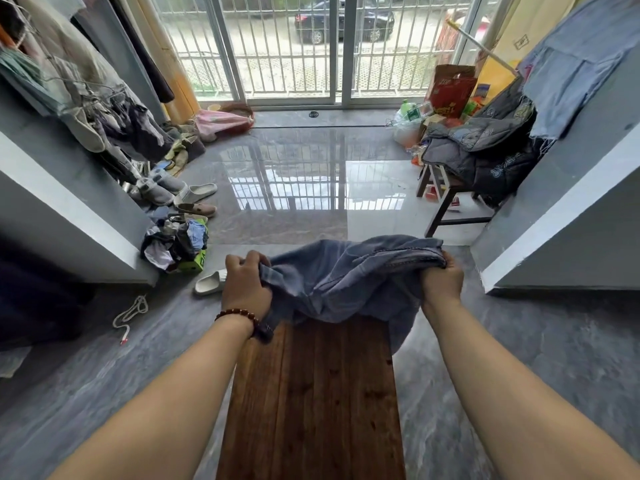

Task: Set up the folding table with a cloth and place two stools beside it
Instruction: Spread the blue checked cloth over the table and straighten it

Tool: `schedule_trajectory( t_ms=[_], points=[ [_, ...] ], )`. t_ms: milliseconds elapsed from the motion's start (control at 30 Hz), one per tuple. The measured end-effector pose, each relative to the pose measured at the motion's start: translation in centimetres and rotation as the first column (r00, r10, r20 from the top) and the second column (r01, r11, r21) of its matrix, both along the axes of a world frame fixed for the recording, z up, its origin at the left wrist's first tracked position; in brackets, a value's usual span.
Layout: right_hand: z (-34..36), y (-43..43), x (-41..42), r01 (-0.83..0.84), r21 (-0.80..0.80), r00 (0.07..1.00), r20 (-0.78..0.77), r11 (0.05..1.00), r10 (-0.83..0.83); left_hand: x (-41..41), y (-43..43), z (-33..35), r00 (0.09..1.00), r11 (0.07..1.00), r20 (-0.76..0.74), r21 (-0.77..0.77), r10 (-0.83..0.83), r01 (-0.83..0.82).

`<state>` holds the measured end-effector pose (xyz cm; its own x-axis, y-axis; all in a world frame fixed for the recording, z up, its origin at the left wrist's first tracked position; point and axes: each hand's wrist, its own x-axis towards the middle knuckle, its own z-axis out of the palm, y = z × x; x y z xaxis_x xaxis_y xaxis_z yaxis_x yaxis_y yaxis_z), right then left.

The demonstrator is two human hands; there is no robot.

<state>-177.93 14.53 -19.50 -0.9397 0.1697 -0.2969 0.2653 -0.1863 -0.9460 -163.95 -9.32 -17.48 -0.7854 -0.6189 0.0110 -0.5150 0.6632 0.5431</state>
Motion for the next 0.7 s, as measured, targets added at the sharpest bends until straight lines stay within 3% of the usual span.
schedule_trajectory(
  t_ms=[100,267,700],
  points=[
    [-0.6,-0.2,1.1,-0.063,0.091,0.998,-0.015,0.994,0.065,0.3,-0.3,-0.2,0.999,1.0,0.029,-0.011,0.018,-0.018],
    [-2.4,0.1,4.5,-0.074,0.084,0.996,0.046,0.994,0.07,2.5,-0.8,-0.8,0.999,0.999,0.029,-0.024,0.03,-0.029],
    [-5.9,0.7,18.0,-0.02,0.148,0.983,0.184,0.989,-0.008,14.3,-2.2,-2.7,0.986,0.992,0.111,0.018,-0.128,0.126]
  ],
)
